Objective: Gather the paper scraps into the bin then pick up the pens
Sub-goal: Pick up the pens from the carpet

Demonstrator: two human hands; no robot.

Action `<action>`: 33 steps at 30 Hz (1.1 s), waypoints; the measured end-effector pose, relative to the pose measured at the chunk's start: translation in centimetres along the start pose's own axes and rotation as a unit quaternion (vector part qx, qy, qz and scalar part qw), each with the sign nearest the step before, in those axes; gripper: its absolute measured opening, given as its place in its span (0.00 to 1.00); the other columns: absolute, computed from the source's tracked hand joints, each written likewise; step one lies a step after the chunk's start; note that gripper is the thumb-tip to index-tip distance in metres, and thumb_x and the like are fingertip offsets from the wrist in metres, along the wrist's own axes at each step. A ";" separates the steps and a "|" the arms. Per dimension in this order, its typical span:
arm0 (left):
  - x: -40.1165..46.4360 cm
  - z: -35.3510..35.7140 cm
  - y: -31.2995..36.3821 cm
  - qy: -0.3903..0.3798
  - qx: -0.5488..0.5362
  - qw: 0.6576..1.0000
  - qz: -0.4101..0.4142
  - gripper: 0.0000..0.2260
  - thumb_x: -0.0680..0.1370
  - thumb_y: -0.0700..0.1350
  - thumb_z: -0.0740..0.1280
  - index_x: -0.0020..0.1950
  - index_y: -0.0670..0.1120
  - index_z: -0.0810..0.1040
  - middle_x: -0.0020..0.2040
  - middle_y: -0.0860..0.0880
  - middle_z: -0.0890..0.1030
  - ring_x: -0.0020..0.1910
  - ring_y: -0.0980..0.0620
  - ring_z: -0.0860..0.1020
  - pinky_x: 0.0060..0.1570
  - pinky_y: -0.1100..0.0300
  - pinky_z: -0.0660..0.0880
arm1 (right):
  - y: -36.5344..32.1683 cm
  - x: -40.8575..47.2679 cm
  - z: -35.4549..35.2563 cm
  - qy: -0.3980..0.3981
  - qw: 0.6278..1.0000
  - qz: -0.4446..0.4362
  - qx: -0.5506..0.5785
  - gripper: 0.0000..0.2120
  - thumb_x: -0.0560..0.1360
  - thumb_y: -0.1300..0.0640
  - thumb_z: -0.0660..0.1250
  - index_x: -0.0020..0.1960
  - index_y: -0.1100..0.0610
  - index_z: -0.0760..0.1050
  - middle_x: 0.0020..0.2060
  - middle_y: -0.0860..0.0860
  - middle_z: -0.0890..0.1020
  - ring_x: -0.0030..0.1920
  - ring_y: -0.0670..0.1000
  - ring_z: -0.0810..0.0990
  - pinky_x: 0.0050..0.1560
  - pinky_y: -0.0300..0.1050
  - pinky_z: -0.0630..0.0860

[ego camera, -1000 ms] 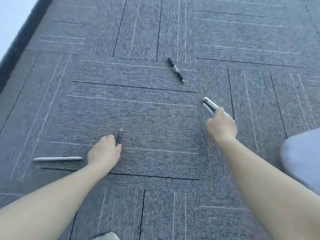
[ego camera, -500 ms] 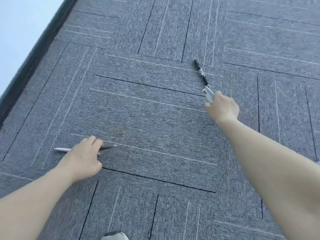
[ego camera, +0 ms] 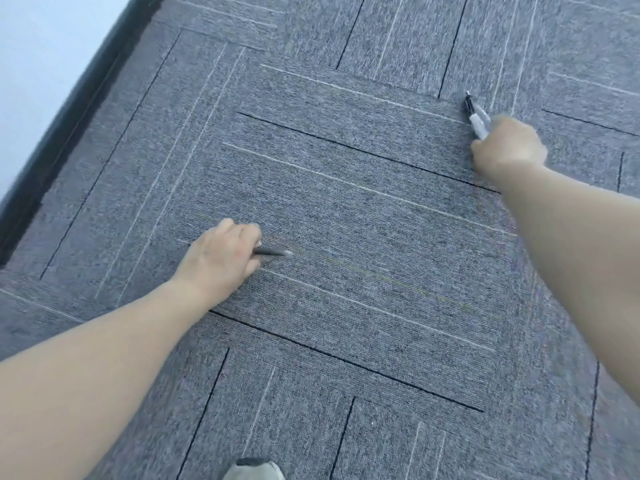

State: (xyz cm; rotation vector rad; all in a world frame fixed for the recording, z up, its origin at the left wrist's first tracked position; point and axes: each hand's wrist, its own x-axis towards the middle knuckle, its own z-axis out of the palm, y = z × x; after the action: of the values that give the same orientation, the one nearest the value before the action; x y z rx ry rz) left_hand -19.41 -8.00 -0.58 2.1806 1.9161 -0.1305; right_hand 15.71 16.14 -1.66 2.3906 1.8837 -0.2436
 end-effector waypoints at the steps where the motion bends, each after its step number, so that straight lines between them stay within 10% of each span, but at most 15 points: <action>1: 1.0 -0.3 1.0 0.010 -0.025 1.000 -0.015 0.08 0.76 0.45 0.66 0.49 0.44 0.70 0.38 0.49 0.70 0.36 0.50 0.68 0.35 0.56 0.64 | -0.4 0.0 0.0 -0.002 1.000 -0.003 -0.008 0.13 0.78 0.54 0.64 0.58 0.62 0.72 0.44 0.59 0.78 0.41 0.59 0.77 0.39 0.50 0.71; 9: 7.0 -1.9 8.3 0.066 -0.305 0.936 -0.162 0.07 0.82 0.48 0.52 0.52 0.46 0.64 0.35 0.50 0.73 0.30 0.51 0.71 0.29 0.56 0.67 | -3.4 -7.5 0.7 -0.102 0.972 -0.041 0.209 0.08 0.71 0.56 0.64 0.48 0.57 0.70 0.35 0.51 0.75 0.30 0.49 0.72 0.30 0.44 0.72; 13: 9.5 -3.0 12.5 0.018 -0.587 0.767 -0.258 0.06 0.79 0.38 0.57 0.56 0.44 0.68 0.42 0.45 0.73 0.34 0.51 0.71 0.35 0.55 0.71 | -3.4 -14.9 0.8 -0.201 0.825 0.024 0.527 0.04 0.73 0.62 0.64 0.46 0.62 0.72 0.33 0.53 0.74 0.29 0.50 0.71 0.29 0.46 0.72; 16: 9.8 -4.6 16.5 0.002 -0.659 0.714 -0.235 0.12 0.79 0.34 0.56 0.60 0.43 0.71 0.45 0.46 0.76 0.38 0.53 0.75 0.38 0.59 0.72 | -2.1 -18.3 -1.1 -0.211 0.722 0.065 0.656 0.06 0.72 0.69 0.61 0.40 0.60 0.70 0.29 0.53 0.74 0.27 0.50 0.71 0.27 0.43 0.70; 21: 10.8 -10.4 23.9 0.005 -0.755 0.635 -0.161 0.12 0.79 0.35 0.57 0.59 0.45 0.73 0.53 0.45 0.81 0.45 0.50 0.82 0.42 0.54 0.76 | 2.0 -18.2 -8.2 -0.119 0.726 0.005 0.677 0.07 0.79 0.58 0.64 0.48 0.52 0.80 0.36 0.52 0.81 0.24 0.47 0.70 0.23 0.37 0.65; 26: 10.2 -21.4 32.4 -0.014 -0.824 0.561 -0.079 0.10 0.80 0.36 0.57 0.55 0.45 0.76 0.42 0.49 0.84 0.40 0.53 0.83 0.34 0.61 0.78 | 8.2 -17.7 -20.2 -0.050 0.758 -0.026 0.650 0.11 0.75 0.60 0.64 0.36 0.50 0.77 0.26 0.47 0.75 0.27 0.50 0.70 0.29 0.41 0.67; 33: 4.5 -38.7 43.5 -0.105 -0.798 0.593 -0.005 0.14 0.80 0.42 0.57 0.62 0.40 0.75 0.51 0.45 0.83 0.44 0.52 0.81 0.39 0.61 0.79 | 16.2 -22.9 -38.8 0.036 0.800 0.028 0.598 0.09 0.73 0.54 0.63 0.35 0.54 0.68 0.28 0.48 0.72 0.31 0.52 0.70 0.33 0.51 0.71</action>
State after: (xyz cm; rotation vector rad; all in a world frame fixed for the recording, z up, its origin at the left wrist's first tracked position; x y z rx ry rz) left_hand 20.76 0.45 41.03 0.7488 0.9137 0.9170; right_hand 28.95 -3.16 40.15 3.0767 1.9467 -1.8432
